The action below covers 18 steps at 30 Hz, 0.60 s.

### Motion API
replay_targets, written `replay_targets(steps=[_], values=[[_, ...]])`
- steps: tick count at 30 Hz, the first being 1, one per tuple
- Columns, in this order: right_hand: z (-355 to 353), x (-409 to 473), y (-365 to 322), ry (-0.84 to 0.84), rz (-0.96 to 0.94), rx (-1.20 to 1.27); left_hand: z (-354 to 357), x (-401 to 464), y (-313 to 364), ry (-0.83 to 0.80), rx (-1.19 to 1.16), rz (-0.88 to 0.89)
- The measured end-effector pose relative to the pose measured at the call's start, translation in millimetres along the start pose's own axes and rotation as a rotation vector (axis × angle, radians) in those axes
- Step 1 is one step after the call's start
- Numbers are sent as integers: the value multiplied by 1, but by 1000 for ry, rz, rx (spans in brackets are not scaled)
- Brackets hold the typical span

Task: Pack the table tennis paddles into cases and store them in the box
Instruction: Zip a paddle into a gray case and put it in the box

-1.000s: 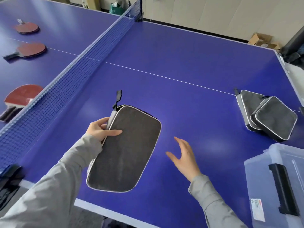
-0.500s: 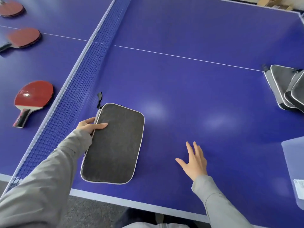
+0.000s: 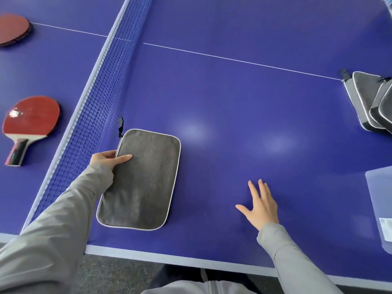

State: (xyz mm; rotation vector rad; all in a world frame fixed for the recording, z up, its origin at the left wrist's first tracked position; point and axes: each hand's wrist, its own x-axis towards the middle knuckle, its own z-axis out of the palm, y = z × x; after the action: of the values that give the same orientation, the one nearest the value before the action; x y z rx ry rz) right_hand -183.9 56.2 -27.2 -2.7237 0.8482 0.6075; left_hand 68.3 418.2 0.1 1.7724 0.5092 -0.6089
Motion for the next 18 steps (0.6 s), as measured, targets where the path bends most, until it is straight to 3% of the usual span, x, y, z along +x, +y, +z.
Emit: replay_targets(steps=[7,12,15,18], values=[[0,0,0,-6,-3,-26,4,7,-17,101,237,97],[-1,-2,0,-21,-1,-58,17,-8,-20,165,692,181],[-3,-4,-2,-32,12,-48,32,-31,-22,242,903,346],[-8,-7,-2,-18,16,-16,58,-50,-22,209,1064,516]])
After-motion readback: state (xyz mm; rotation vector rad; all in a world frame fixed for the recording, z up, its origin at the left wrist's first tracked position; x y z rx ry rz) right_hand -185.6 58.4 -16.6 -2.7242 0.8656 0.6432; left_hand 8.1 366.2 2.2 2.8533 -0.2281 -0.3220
